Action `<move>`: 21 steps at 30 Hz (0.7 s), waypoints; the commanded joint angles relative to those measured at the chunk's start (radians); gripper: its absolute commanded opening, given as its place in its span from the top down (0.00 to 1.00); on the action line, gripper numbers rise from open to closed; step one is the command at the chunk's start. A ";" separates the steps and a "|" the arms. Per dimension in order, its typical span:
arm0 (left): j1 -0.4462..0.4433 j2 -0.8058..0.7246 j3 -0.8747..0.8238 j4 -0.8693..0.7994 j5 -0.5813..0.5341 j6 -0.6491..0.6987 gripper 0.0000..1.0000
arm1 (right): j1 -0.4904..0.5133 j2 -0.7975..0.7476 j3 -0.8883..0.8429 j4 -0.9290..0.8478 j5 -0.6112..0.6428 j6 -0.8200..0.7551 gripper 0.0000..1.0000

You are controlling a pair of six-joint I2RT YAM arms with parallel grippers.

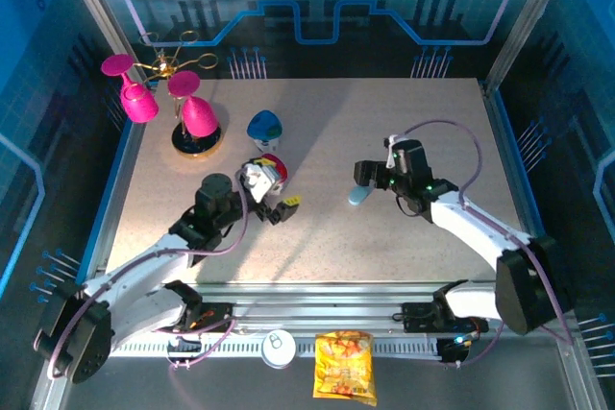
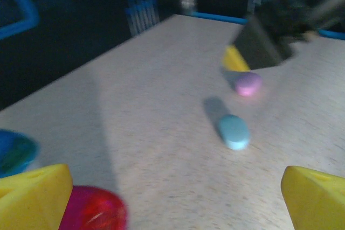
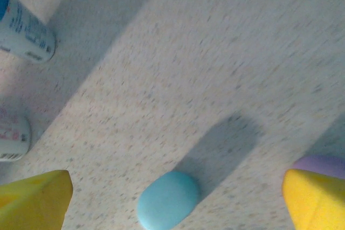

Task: Insert the wireless bluetooth earbuds into the charging case

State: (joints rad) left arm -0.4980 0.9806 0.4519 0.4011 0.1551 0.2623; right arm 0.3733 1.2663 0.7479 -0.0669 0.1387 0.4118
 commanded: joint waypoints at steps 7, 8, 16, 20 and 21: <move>0.121 -0.101 -0.163 0.085 -0.512 -0.130 0.01 | -0.119 -0.084 -0.221 0.356 0.297 -0.358 0.00; 0.138 -0.101 -0.176 0.096 -0.526 -0.140 0.01 | -0.130 -0.075 -0.253 0.424 0.308 -0.389 0.00; 0.357 0.028 -0.243 0.234 -0.431 -0.226 0.01 | -0.239 0.067 -0.397 0.833 0.207 -0.395 0.00; 0.421 0.176 -0.246 0.390 -0.315 -0.246 0.01 | -0.320 0.180 -0.411 0.992 0.086 -0.347 0.00; 0.428 0.203 -0.235 0.407 -0.296 -0.235 0.01 | -0.326 0.207 -0.429 1.054 0.074 -0.347 0.00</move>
State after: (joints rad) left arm -0.0891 1.1309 0.2150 0.6575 -0.2367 0.0498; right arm 0.0856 1.4097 0.3527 0.7334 0.2962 0.0460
